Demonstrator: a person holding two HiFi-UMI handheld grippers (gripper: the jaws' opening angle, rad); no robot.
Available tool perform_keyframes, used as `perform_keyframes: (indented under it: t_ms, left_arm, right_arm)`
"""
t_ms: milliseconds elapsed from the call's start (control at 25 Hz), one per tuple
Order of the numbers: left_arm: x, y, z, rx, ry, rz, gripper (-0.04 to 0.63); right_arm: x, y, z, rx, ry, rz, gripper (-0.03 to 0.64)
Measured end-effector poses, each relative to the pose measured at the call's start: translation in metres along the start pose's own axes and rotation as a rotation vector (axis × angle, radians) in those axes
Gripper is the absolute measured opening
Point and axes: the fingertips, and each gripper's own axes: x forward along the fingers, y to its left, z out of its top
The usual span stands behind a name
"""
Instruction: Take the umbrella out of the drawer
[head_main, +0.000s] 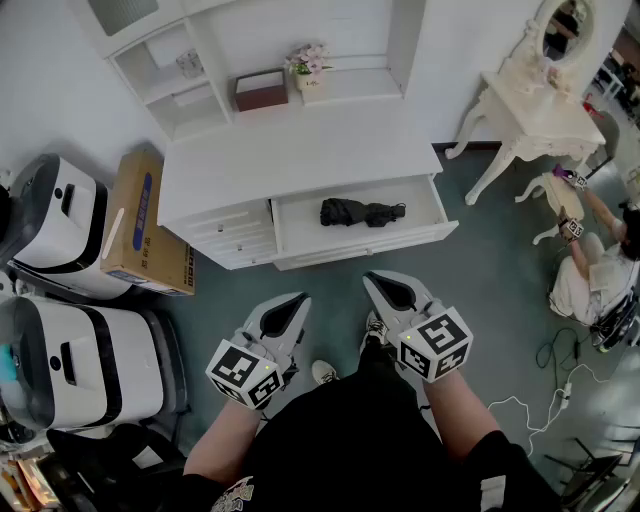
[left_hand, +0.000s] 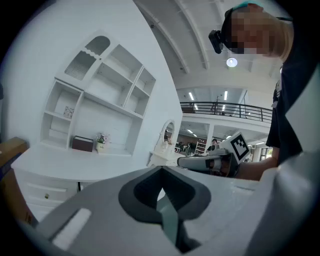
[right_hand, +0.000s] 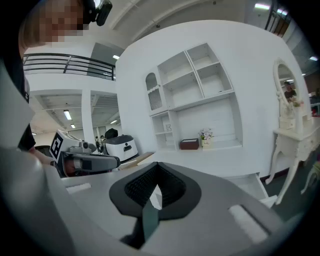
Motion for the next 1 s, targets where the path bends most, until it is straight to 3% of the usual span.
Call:
perform_keyframes:
  t_ms: [1000]
  left_arm:
    - [0.009, 0.004, -0.006, -0.005, -0.01, -0.039, 0.0]
  right_arm:
    - [0.003, -0.008, 0.005, 0.018, -0.025, 0.013, 0.021]
